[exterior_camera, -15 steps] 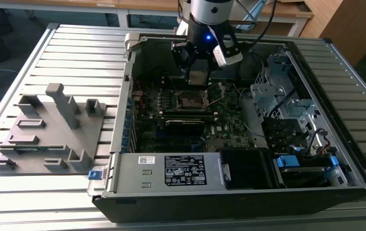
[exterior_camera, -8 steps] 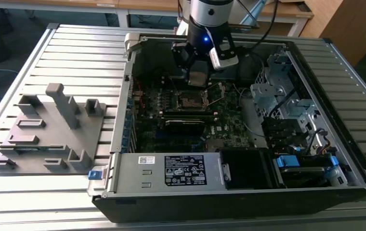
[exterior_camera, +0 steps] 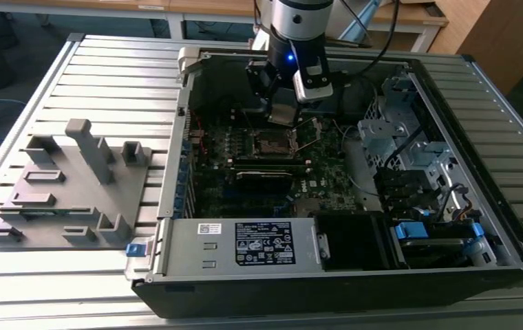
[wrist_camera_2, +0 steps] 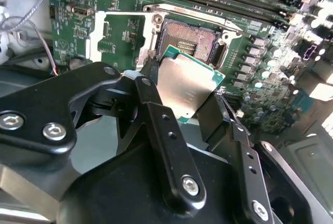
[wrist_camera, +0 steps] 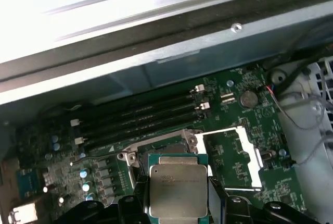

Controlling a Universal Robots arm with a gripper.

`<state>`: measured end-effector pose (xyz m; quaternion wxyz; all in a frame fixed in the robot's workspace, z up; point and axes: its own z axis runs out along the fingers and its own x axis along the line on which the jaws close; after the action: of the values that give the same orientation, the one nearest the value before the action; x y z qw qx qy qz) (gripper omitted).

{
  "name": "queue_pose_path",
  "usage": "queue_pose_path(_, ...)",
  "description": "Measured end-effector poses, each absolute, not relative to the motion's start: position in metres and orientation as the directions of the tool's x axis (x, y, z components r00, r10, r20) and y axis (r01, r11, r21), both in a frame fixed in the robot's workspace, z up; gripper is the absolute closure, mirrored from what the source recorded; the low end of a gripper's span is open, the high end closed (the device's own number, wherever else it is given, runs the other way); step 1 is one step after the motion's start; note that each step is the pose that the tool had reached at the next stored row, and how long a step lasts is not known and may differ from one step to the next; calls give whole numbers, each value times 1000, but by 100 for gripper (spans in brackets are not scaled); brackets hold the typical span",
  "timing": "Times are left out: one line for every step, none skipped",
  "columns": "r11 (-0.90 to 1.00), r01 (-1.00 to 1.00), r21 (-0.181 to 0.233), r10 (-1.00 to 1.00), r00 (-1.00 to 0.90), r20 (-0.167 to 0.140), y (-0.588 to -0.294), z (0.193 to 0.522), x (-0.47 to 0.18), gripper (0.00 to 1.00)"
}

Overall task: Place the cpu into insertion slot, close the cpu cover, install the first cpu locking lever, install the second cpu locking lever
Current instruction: 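Place the cpu into insertion slot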

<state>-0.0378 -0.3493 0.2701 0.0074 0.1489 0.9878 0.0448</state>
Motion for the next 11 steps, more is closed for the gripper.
queue_pose_path(952, 294, 91, 295, -956, -1, -349, 270, -38, 46)
queue_pose_path(952, 294, 91, 295, -955, -1, -349, 270, -38, 46)
queue_pose_path(952, 294, 91, 295, -955, -1, -349, 270, -38, 46)
queue_pose_path(951, 294, 91, 295, -955, -1, -349, 270, -38, 46)
queue_pose_path(951, 296, 91, 297, -955, -1, -349, 270, -38, 46)
queue_pose_path(949, 301, 91, 303, -953, -1, -349, 270, -38, 46)
queue_pose_path(946, 312, 91, 314, -949, -1, -349, 270, -38, 46)
queue_pose_path(941, 327, 91, 328, -945, -1, -349, 270, -38, 46)
queue_pose_path(935, 342, 91, 344, -939, -1, -349, 269, -38, 46)
queue_pose_path(929, 359, 91, 360, -933, -1, -349, 269, -38, 46)
queue_pose_path(922, 377, 91, 379, -926, -1, -349, 269, -38, 46)
